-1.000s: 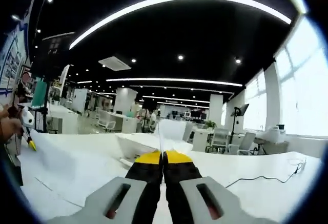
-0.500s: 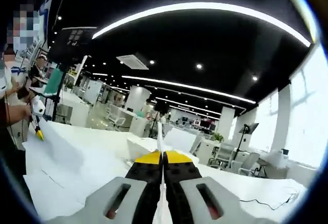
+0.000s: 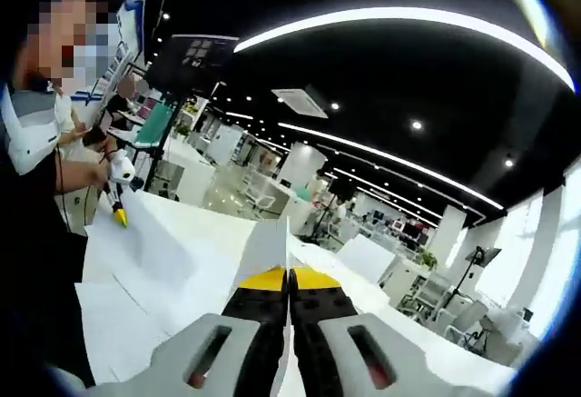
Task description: Organize the stack of printing papers by aligning and flattening the scattered papers on the table
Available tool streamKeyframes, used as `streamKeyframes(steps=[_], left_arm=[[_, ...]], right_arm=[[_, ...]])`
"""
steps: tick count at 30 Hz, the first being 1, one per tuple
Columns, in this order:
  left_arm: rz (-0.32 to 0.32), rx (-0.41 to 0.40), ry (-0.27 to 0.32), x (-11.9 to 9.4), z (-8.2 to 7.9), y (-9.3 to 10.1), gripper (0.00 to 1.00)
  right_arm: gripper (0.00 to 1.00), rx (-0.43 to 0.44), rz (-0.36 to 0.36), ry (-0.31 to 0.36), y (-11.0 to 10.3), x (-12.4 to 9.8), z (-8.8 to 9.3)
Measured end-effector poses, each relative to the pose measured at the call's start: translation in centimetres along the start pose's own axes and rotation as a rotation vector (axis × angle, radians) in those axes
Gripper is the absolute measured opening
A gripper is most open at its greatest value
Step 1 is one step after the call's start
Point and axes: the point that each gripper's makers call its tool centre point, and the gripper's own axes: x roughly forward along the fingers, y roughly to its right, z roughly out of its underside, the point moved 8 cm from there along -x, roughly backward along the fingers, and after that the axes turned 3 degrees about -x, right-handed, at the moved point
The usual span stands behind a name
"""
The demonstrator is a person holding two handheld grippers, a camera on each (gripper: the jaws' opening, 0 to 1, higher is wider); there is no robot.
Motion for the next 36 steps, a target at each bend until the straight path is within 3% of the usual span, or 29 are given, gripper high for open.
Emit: streamKeyframes(steps=[10, 22, 36], left_arm=[[0.003, 0.018, 0.007, 0.0, -0.2, 0.1, 0.07], [0.0, 0.045, 0.02, -0.1, -0.5, 0.2, 0.07], [-0.01, 0.065, 0.024, 0.0, -0.7, 0.1, 0.07]], right_arm=[[0.0, -0.048, -0.106, -0.033, -0.7, 1.1, -0.9], [0.0, -0.167, -0.29, -0.099, -2.7, 5.4, -1.6], [0.0, -0.253, -0.419, -0.087, -5.0, 8.6, -2.6]])
